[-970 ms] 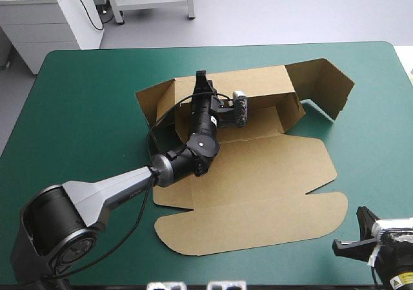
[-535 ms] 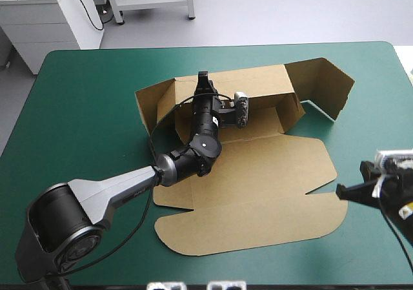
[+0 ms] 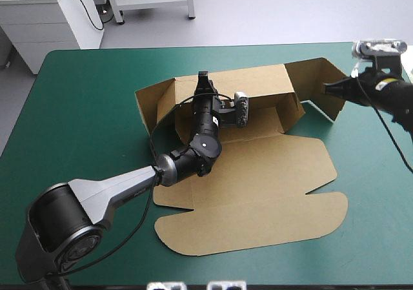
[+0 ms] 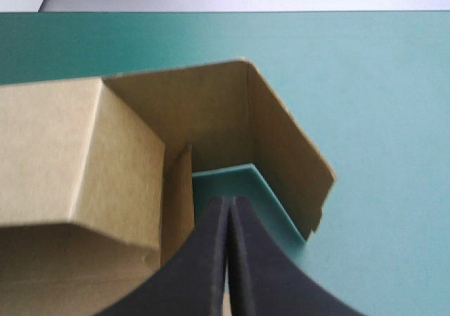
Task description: Fold the box
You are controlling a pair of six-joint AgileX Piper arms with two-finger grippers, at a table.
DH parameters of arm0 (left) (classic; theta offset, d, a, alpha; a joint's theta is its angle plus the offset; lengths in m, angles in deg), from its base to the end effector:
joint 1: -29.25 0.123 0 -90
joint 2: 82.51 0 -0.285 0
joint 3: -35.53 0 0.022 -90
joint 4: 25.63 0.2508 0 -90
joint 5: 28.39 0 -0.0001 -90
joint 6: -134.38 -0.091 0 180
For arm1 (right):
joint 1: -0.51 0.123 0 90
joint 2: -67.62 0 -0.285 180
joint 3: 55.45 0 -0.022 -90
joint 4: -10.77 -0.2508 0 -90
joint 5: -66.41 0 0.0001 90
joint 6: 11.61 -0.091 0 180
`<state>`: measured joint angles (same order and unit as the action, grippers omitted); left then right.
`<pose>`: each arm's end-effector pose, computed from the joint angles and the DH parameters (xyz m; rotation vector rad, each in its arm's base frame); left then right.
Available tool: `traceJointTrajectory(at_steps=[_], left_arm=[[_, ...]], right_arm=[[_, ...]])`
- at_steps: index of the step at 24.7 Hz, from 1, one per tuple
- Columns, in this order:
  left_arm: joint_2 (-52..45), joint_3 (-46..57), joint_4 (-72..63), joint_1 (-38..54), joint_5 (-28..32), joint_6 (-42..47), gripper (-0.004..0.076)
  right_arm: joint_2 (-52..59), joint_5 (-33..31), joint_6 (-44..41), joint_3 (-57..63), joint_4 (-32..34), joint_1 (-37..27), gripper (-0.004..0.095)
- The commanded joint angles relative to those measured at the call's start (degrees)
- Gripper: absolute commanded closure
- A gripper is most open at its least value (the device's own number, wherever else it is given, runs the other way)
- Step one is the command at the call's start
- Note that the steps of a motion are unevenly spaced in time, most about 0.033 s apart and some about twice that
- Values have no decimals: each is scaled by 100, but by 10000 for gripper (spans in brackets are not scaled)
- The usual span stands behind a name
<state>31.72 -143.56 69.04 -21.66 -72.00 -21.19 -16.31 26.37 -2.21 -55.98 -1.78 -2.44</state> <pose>0.3104 -0.2827 0.2729 1.4031 1.3516 0.9730 0.2925 -0.0023 0.4082 -0.0218 2.1386 0.1228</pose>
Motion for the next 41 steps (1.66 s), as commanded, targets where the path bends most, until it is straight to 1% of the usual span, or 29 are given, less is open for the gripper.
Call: traceJointTrajectory(at_steps=[1, 2, 4, 6, 12, 15, 18, 26, 29, 33, 36, 38, 41], left_arm=[[-220, -118, -30, -13, -161, 112, 732], [-220, -118, -30, -13, -161, 112, 732], [-220, -118, -30, -13, -161, 112, 732], [-220, -118, -30, -13, -161, 112, 732], [-220, -118, -30, -13, -116, 112, 732], [-220, -118, -30, -13, -116, 112, 732], [-220, -118, -30, -13, -116, 112, 732], [-220, -118, -30, -13, -116, 112, 732], [-220, -118, -30, -13, -102, 112, 732], [-220, -118, -30, -13, -102, 112, 732], [-220, -118, -30, -13, -102, 112, 732], [-220, -118, -30, -13, -102, 112, 732], [-220, -118, -4, -13, -102, 101, 732]], right_arm=[[-474, 398, 71, -906, -255, -29, 928], [-857, 398, 71, -1362, -343, -29, 928], [-1340, 475, 49, -1898, -343, -29, 927], [-1764, 661, 40, -2162, -368, -29, 928], [-2644, 1524, 15, -2235, -384, -29, 928], [-2802, 1659, 15, -2235, -384, -29, 928], [-2908, 1602, 15, -2235, -384, -29, 928], [-2908, 347, 26, -2235, -641, -29, 928], [-2908, -88, 211, -2235, -650, -29, 928], [-2908, -890, 497, -2224, -712, -29, 928], [-2893, -1185, 834, -2224, -1001, -29, 928], [-2847, -1303, 876, -2224, -1163, -29, 928], [-2735, -1621, 930, -2213, -1217, -29, 928]])
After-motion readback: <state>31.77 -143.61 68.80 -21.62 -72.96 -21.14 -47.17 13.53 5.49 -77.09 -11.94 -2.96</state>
